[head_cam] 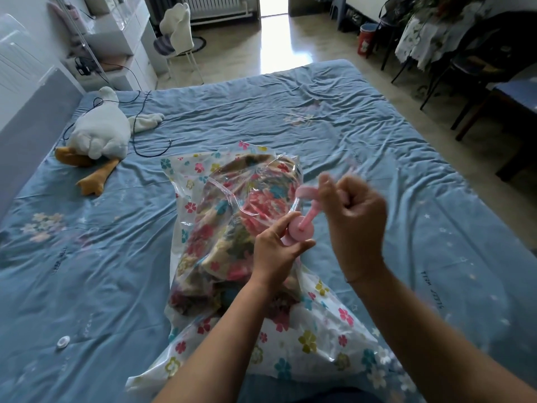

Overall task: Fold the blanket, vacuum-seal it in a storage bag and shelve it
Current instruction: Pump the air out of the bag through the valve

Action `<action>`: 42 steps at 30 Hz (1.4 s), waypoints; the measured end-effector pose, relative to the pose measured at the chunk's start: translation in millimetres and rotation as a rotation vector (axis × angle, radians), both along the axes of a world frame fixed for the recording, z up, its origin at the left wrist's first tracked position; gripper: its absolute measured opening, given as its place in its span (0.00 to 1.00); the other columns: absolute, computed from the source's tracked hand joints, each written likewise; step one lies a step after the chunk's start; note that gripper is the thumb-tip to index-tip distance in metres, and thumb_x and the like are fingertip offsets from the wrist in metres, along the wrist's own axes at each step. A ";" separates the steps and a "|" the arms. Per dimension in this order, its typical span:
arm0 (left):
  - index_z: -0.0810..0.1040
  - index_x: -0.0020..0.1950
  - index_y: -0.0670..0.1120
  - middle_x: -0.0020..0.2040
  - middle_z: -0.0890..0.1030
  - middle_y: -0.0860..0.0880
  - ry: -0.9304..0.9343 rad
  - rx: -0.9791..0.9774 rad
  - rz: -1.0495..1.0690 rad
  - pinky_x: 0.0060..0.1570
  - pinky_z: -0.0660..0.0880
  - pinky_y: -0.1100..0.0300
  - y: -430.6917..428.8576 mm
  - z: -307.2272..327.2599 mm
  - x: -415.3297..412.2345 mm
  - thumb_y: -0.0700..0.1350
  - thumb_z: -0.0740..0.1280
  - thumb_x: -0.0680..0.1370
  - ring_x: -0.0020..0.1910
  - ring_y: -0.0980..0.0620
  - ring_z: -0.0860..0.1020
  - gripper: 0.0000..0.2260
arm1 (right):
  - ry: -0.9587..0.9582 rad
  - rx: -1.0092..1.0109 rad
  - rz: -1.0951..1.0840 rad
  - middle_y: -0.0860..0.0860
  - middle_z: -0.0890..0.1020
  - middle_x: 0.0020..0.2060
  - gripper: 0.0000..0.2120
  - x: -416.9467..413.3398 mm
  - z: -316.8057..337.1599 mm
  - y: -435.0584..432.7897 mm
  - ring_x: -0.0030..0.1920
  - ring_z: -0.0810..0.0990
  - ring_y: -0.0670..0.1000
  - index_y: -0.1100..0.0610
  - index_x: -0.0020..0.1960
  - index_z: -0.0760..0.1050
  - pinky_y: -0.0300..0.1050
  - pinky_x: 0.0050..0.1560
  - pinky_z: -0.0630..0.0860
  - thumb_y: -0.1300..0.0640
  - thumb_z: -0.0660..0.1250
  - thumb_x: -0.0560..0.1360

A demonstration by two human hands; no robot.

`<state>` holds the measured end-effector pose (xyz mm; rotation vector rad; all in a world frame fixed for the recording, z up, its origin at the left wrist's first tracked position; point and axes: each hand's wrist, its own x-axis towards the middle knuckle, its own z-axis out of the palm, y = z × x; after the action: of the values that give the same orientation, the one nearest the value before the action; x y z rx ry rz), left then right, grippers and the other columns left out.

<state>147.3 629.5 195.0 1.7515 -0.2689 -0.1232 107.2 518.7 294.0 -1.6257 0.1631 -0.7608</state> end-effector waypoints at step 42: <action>0.77 0.62 0.55 0.55 0.83 0.53 -0.054 0.045 -0.014 0.58 0.77 0.55 2.8 1.2 -2.2 0.47 0.80 0.65 0.56 0.56 0.81 0.27 | 0.150 -0.147 -0.047 0.54 0.77 0.23 0.26 2.7 -20.8 0.3 0.28 0.79 0.52 0.56 0.28 0.60 0.50 0.30 0.72 0.39 0.64 0.74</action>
<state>145.0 632.3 196.2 1.8000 -0.3205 -0.0929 109.9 519.0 273.2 -1.8254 0.2580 -0.6999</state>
